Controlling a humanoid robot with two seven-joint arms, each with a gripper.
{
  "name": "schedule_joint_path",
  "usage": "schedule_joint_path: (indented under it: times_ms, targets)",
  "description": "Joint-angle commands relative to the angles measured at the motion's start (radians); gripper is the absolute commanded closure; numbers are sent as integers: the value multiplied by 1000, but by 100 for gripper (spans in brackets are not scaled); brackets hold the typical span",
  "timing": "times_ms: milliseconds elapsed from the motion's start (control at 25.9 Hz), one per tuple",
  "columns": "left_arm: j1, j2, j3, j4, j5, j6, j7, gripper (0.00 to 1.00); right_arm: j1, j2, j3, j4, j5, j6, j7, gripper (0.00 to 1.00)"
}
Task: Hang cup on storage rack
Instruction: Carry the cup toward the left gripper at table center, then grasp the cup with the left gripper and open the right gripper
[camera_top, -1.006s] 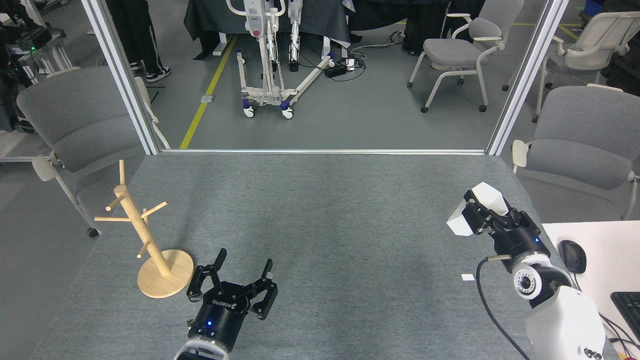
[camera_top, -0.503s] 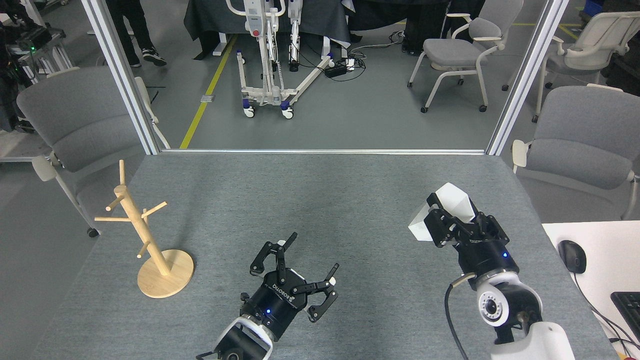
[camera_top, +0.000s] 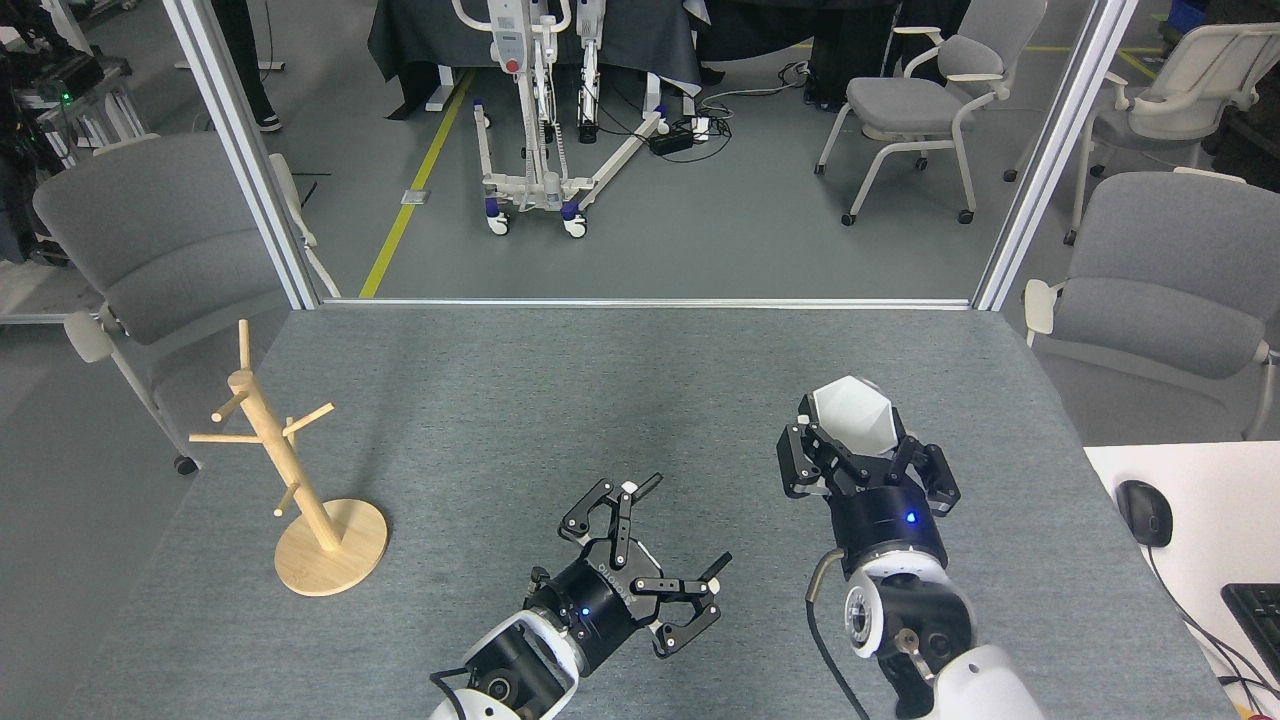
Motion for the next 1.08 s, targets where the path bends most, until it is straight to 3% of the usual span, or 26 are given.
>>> schedule_joint_path:
  times_ms: [0,155,426,658,1044]
  targets:
    - [-4,-25,-5,25,3,-60,-28,1,-64,-3,62,-20,40,116,38,100]
    - [-23,-68,-3,77,6,-102,-35,1,-116,8,88,-23,143,204,161,100]
    - [-107,-75,11,164,12,-74,-40,1,-122,59,135,-26,310,222,331,100]
    - [-167,-76,58,181,11,-77,-64,1,-113,120,171,-17,377,224,382,100]
    - [-199,-76,57,186,15,-99,-92,1,-114,152,243,7,381,251,386,100]
